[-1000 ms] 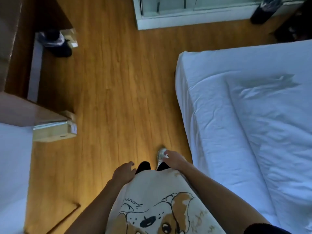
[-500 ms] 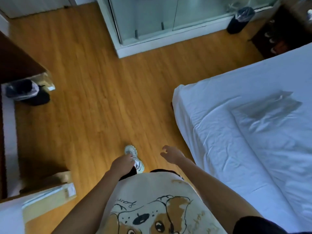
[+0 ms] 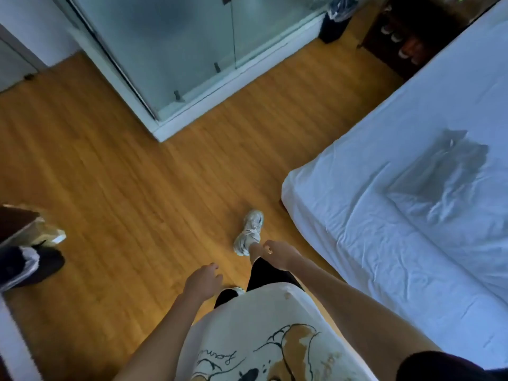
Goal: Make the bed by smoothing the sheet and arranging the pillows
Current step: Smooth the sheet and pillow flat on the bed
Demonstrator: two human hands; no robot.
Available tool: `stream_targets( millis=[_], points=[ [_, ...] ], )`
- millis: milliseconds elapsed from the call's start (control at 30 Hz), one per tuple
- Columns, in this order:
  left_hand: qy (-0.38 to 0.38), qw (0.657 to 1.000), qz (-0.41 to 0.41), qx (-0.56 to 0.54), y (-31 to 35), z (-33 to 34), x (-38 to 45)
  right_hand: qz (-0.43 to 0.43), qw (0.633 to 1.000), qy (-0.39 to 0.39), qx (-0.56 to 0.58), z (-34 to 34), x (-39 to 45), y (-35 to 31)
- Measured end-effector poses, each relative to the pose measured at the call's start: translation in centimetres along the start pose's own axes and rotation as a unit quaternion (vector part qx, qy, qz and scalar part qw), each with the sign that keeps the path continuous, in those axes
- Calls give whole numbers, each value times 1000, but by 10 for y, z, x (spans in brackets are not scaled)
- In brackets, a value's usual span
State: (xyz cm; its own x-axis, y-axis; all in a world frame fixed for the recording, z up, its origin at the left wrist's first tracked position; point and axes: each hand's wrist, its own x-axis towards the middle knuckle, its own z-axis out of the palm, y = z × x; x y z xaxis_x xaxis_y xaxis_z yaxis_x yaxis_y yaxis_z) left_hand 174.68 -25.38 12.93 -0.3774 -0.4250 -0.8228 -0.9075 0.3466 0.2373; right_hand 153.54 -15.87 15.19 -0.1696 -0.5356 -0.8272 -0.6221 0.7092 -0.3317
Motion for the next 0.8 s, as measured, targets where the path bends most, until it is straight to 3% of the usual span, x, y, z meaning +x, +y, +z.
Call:
stream_targets(
  millis=[200, 567, 800],
  points=[
    [-6, 997, 23, 79, 46, -122, 89, 20, 998, 15, 66, -91, 74, -10],
    [-6, 980, 105, 171, 196, -306, 223, 78, 967, 93, 222, -262, 140, 16],
    [-59, 947, 196, 248, 301, -384, 324, 166, 911, 143, 350, -336, 186, 52]
  ],
)
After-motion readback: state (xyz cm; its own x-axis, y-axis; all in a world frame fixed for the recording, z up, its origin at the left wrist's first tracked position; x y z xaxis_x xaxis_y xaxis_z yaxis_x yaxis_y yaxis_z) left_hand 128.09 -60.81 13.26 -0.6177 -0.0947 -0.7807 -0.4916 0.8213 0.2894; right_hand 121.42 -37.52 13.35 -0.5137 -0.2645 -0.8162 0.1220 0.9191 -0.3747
